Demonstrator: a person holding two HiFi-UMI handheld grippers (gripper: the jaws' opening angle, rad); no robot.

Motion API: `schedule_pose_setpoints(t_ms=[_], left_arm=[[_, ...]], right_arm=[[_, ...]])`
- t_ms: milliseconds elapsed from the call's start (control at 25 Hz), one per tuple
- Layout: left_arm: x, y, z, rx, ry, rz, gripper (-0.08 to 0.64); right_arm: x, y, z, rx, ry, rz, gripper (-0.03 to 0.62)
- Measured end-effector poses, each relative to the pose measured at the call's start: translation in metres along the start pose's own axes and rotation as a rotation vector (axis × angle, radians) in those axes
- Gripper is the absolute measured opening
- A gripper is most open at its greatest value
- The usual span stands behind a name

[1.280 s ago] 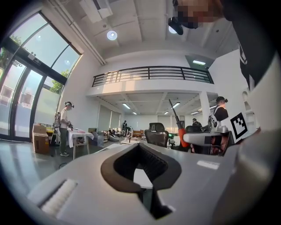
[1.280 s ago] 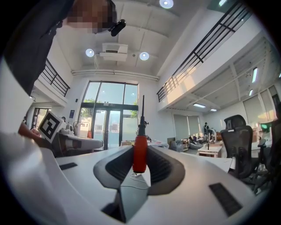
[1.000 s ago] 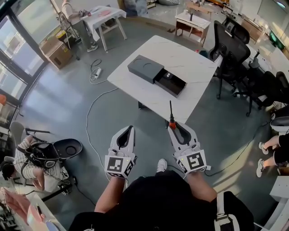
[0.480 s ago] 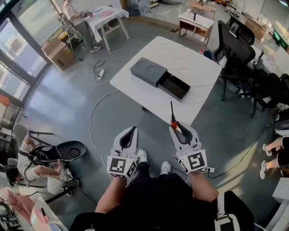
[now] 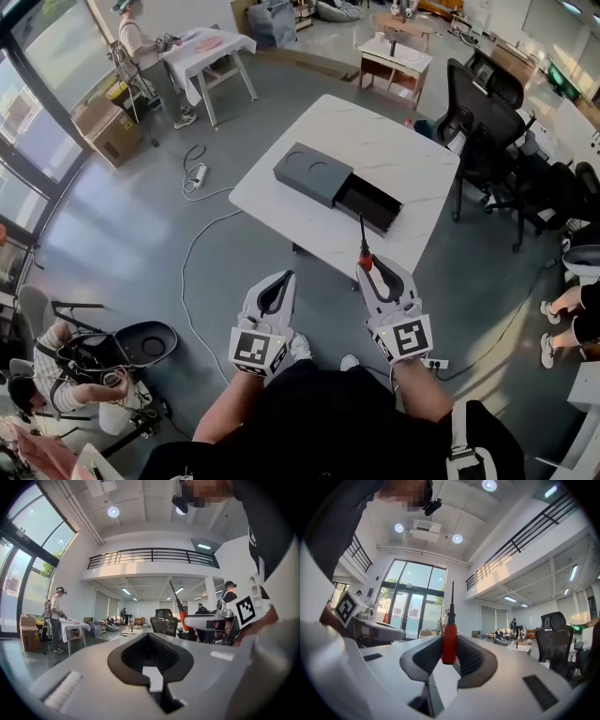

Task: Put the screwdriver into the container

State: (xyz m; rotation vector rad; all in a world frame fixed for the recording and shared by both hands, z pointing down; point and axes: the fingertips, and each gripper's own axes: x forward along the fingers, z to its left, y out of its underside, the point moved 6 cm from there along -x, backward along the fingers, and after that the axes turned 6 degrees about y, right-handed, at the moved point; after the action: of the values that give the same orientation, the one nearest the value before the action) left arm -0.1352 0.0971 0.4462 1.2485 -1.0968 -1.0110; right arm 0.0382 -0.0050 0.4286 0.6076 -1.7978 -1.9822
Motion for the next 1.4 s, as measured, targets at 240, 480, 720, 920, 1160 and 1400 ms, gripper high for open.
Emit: schedule_pose_setpoints(t_ms=[240,480,720,920,1160,1400], left_arm=[[0.009,-0.008,0.050,0.022,0.056,-0.021,0.009],[0.016,-0.002,0.075,0.012,0.118,-0.037,0.009],[0.028,-0.005,0.082,0.028,0.174,-0.053,0.009],[0.056,-0.005,0.085,0.030,0.219,-0.058,0.009],[0.104,-0.010,0.086,0.027,0.244,-0.078,0.009],[0.161,-0.015,0.086,0.021,0.262,-0.084,0.009]], right_arm=[[0.030,-0.003,0.013,-0.004,0.086,0.006,0.102],[0.037,0.004,0.023,-0.027,0.156,0.043,0.103],[0.041,0.002,0.022,-0.063,0.206,0.068,0.102],[0.048,0.003,0.004,-0.065,0.250,0.069,0.102],[0.064,0.010,-0.028,-0.051,0.280,0.072,0.103],[0.078,0.014,-0.067,-0.057,0.301,0.071,0.102]])
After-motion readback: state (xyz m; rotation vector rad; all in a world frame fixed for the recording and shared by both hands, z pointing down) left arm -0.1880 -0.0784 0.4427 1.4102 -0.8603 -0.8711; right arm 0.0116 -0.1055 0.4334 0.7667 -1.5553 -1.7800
